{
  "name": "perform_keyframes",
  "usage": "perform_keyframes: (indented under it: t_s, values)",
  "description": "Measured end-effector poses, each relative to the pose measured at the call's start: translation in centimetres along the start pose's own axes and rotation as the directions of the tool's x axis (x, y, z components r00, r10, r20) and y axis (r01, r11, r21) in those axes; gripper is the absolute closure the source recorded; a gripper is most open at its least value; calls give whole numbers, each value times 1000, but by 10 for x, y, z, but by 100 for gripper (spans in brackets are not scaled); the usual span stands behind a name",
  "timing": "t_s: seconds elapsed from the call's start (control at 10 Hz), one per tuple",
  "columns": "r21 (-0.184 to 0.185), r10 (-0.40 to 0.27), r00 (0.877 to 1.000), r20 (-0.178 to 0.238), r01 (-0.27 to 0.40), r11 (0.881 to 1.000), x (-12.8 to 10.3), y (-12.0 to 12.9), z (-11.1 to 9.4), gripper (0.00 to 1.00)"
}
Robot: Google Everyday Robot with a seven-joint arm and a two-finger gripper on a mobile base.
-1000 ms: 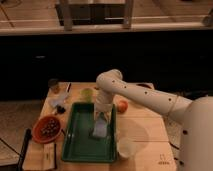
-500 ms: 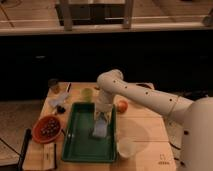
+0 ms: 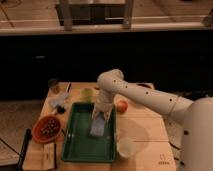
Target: Place sponge in tray
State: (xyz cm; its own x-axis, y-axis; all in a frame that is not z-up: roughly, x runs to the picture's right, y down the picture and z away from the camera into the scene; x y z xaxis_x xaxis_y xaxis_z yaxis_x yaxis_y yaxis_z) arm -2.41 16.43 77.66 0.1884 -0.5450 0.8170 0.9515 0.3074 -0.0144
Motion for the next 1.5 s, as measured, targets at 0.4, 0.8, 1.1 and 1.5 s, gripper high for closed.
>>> perform_keyframes:
  t_s: [0.4, 0.8, 1.1, 1.5]
  values:
    - [-3, -2, 1000, 3, 2, 1000, 0, 2, 0, 20]
    - [13, 1, 999, -36, -1, 1000, -2, 8, -3, 20]
    - [13, 1, 999, -36, 0, 1000, -2, 7, -3, 20]
    - [13, 1, 999, -36, 0, 1000, -2, 7, -3, 20]
